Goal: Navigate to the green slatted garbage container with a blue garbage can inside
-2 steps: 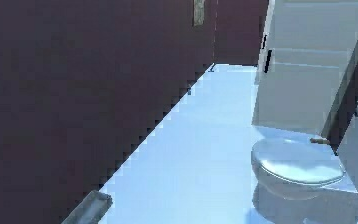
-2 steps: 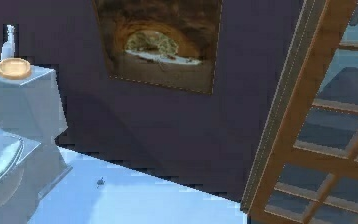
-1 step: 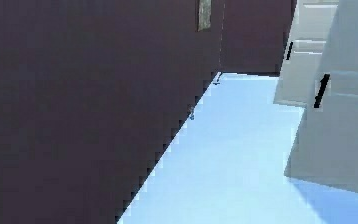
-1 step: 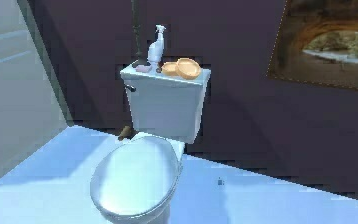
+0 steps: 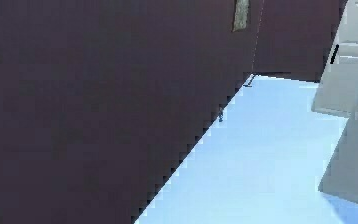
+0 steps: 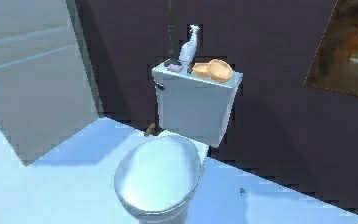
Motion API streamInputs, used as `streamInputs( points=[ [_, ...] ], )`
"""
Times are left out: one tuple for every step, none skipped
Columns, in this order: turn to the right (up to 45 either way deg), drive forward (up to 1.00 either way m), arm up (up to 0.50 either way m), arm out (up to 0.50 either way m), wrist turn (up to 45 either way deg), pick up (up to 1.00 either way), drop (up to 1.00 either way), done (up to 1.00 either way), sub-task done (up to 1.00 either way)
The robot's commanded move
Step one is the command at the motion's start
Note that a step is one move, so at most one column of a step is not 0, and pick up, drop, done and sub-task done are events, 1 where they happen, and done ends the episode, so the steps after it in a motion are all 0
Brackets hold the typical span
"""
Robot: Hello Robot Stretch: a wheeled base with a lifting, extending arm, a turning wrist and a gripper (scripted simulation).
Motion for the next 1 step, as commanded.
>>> streamInputs(
  points=[
    [0.0,0.20,0.00,0.00,0.0,0.00,0.00,0.00,0.00]
  ],
)
